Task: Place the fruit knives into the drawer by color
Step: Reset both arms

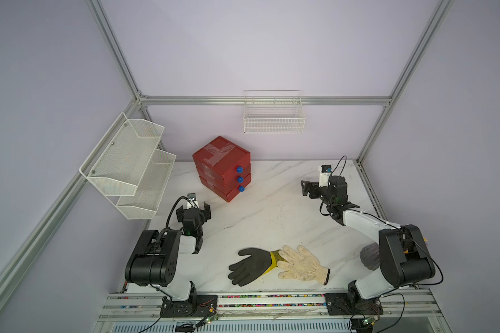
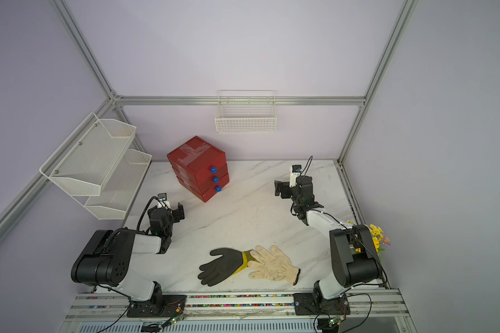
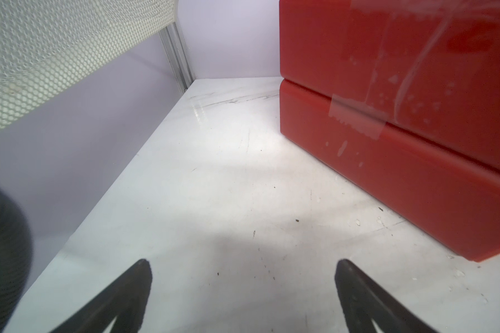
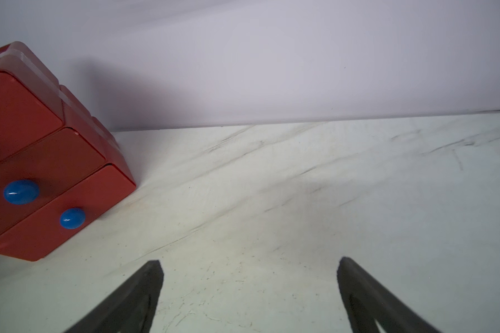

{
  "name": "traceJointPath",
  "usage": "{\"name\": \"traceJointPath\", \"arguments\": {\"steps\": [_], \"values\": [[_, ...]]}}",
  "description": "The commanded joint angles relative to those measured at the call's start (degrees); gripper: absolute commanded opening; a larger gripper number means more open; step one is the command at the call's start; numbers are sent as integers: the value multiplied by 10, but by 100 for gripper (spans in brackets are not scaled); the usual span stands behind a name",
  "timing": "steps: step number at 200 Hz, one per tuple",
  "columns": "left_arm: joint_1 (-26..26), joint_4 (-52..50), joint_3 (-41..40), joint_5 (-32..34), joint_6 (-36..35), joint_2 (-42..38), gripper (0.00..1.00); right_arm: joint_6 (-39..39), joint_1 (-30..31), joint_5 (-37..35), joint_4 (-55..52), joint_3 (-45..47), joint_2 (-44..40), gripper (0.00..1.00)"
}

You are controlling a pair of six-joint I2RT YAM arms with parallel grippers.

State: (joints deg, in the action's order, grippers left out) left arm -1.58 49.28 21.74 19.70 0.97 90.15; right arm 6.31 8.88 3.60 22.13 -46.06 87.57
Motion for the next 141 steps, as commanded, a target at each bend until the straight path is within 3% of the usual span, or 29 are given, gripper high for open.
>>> {"name": "traceJointPath", "arguments": {"steps": [1, 34, 73, 110, 134, 141], "values": [[1, 35, 3, -4, 11, -4, 100, -63, -29, -31, 91, 45, -35, 97], [1, 43, 1, -5, 10, -2, 100, -53, -98, 17, 135, 104, -76, 97], [2, 53, -2, -6, 8, 1, 100, -73, -130, 41, 221, 165, -57, 97], [2, 69, -5, -6, 5, 5, 100, -67, -142, 31, 408, 258, -20, 97], [2, 71, -6, -6, 5, 6, 100, -58, -141, -19, 628, 318, 77, 97], [2, 72, -6, -6, 5, 6, 100, -58, -138, -30, 590, 300, 70, 97]]}}
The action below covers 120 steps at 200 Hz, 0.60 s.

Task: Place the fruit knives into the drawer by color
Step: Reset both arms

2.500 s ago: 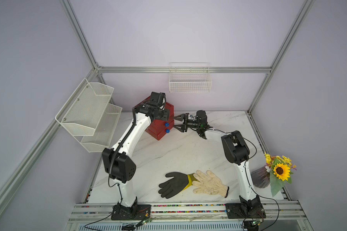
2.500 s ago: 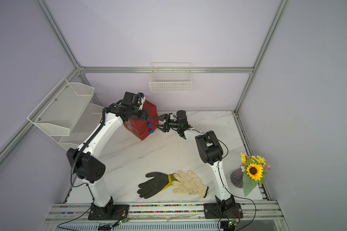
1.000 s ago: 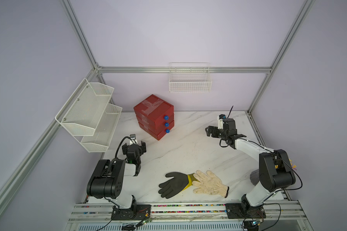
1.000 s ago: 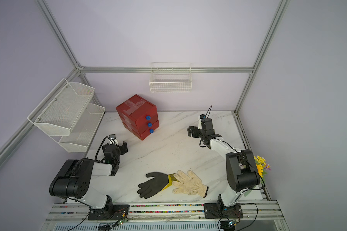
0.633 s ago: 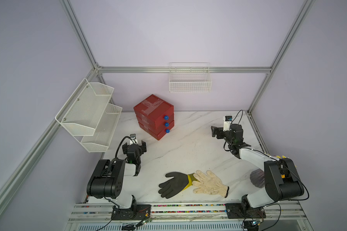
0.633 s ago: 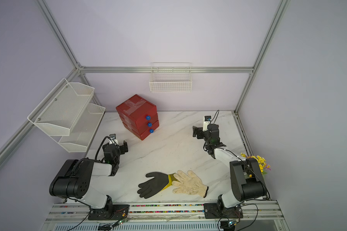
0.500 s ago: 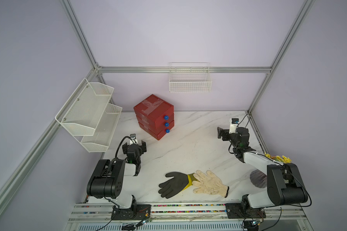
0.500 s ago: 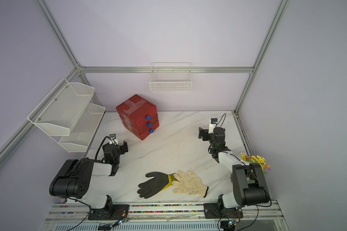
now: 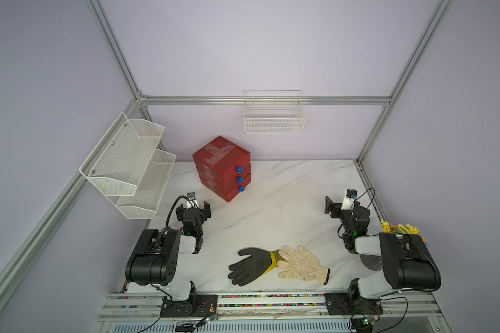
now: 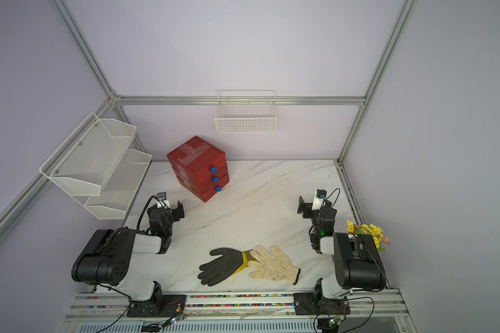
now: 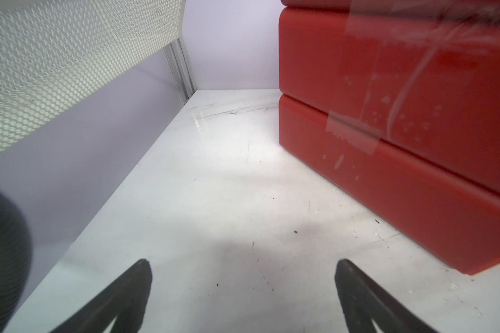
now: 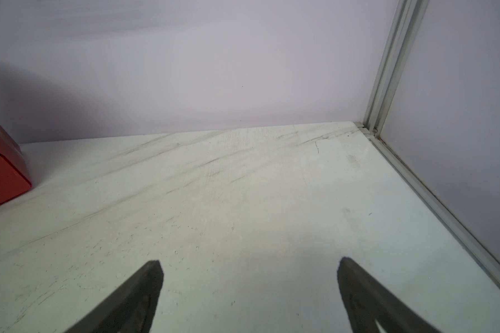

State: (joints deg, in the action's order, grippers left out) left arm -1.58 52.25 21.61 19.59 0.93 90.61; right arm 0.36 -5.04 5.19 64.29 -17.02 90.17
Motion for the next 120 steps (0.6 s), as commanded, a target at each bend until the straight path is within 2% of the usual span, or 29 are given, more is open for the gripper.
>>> {"name": "traceJointPath", "arguments": {"steps": [1, 6, 10, 20, 30, 41, 69, 120], "values": [[2, 43, -5, -5, 6, 1, 100, 1, 1, -47, 147, 5, 41, 98], [2, 43, -5, -5, 6, 1, 100, 1, 3, -52, 57, -26, 29, 97], [2, 43, -5, -5, 6, 1, 100, 2, 4, -48, 33, -43, 33, 97], [2, 43, -5, -5, 6, 1, 100, 9, 3, -67, 92, -30, 47, 97], [3, 38, -5, -5, 6, -1, 100, 10, 3, -69, 56, -36, 36, 97], [2, 25, -2, -6, 11, -6, 100, 10, 3, -68, 85, -27, 41, 97], [2, -23, 9, -9, 15, -21, 100, 10, 3, -68, 72, -29, 37, 97], [2, -6, 6, -7, 13, -17, 100, 11, 3, -63, 63, -38, 43, 97]]}}
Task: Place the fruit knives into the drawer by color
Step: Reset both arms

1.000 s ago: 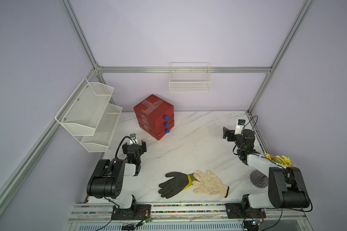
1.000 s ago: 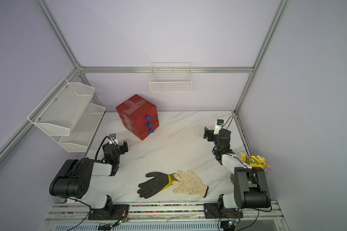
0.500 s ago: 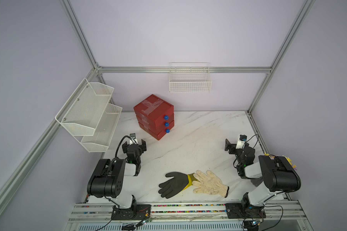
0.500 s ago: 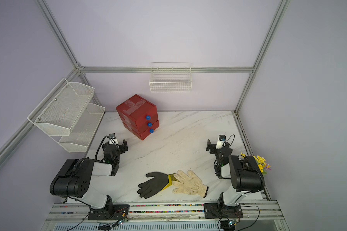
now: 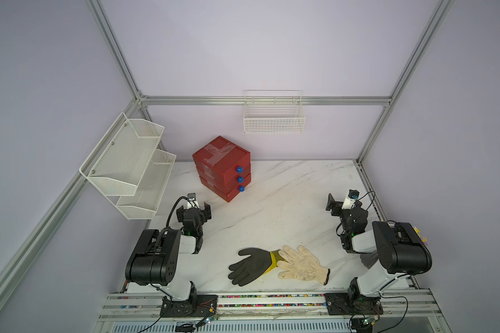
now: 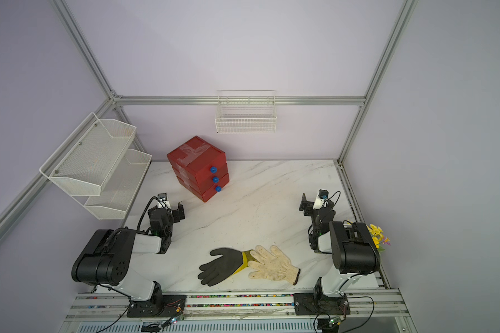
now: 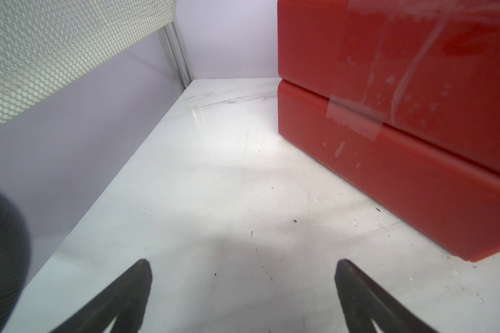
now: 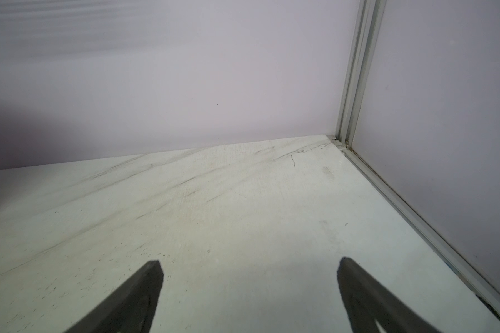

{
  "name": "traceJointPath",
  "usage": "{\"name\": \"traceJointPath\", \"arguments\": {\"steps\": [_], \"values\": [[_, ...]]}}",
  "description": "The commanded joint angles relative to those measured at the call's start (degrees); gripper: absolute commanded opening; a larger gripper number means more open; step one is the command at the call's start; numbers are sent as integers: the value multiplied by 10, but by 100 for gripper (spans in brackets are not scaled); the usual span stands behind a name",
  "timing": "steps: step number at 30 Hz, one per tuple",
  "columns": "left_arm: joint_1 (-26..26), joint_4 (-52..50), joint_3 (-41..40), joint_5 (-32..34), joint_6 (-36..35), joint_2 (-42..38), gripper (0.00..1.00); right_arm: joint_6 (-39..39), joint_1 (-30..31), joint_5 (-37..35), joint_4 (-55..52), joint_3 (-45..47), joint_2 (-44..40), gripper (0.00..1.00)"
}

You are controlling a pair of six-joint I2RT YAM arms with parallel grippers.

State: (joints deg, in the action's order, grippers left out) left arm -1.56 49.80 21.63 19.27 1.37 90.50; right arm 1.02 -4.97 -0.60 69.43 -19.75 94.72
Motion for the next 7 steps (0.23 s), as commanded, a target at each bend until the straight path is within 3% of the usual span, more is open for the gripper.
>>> {"name": "traceJointPath", "arguments": {"steps": [1, 7], "values": [[2, 19, 5, -3, 8, -16, 100, 5, 2, -5, 12, -11, -2, 97], [2, 24, 4, -2, 7, -14, 100, 2, 2, -5, 21, -2, -7, 97]]}}
